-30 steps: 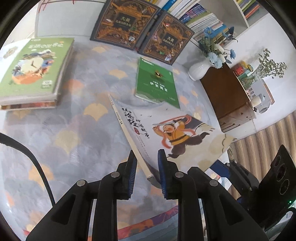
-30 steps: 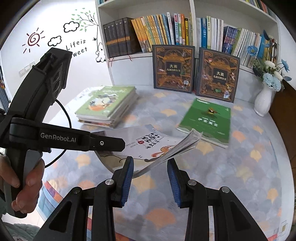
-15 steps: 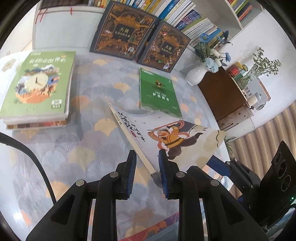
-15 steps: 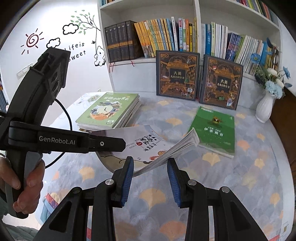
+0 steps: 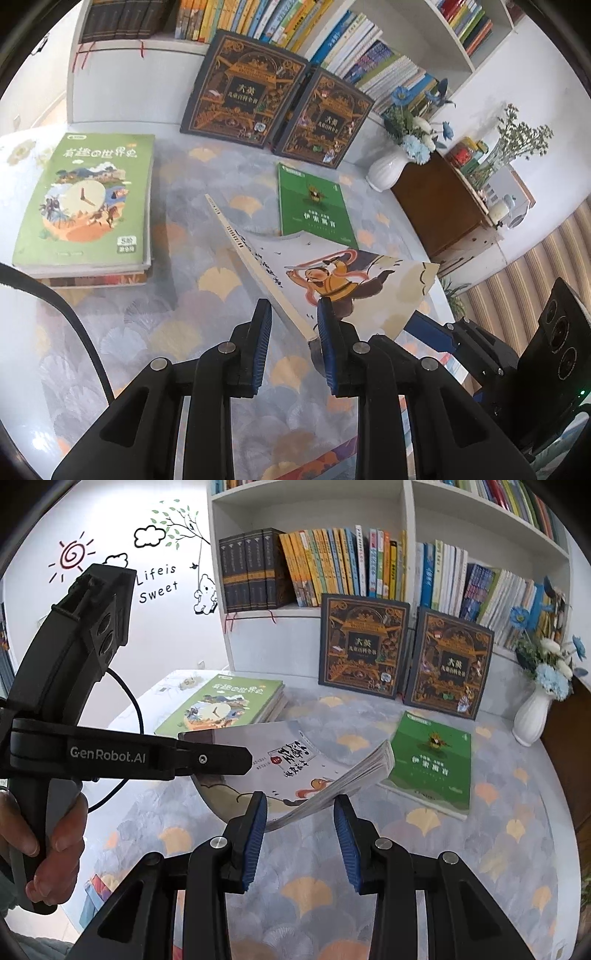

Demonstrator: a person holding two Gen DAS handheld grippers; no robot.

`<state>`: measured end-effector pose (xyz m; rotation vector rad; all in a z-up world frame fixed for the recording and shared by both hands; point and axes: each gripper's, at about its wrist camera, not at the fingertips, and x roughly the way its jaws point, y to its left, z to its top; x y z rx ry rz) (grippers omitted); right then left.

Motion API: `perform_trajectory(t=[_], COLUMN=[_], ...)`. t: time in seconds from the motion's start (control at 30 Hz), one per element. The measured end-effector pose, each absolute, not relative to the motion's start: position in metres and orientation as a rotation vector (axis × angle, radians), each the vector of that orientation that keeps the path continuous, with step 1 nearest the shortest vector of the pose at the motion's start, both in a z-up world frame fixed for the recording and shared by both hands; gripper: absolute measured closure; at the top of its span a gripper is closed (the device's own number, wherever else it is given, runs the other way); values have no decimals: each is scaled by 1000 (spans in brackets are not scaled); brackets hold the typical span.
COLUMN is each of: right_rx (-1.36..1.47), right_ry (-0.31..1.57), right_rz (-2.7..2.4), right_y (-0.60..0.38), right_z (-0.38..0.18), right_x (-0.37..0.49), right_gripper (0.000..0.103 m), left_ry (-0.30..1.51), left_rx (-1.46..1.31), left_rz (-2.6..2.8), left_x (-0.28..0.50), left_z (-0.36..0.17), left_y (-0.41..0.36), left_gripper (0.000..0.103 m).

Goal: Organize books

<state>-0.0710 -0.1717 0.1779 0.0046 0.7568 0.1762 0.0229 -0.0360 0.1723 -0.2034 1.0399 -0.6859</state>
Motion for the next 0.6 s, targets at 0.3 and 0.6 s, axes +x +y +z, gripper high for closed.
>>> perform_trajectory(t=[0.3,0.6], right_rx=[-31,-40], right_ry=[676,668], right_rz=[266,420], right_y=[-129,-55], right_z=[205,197], right_x=[-37,24], right_gripper=[67,65], left_ry=[931,895], left_rx=[-257,-330], left_rz=[-609,-440], left_x=[41,77], left_z=[202,187], left_y=[14,89], left_gripper=[79,78])
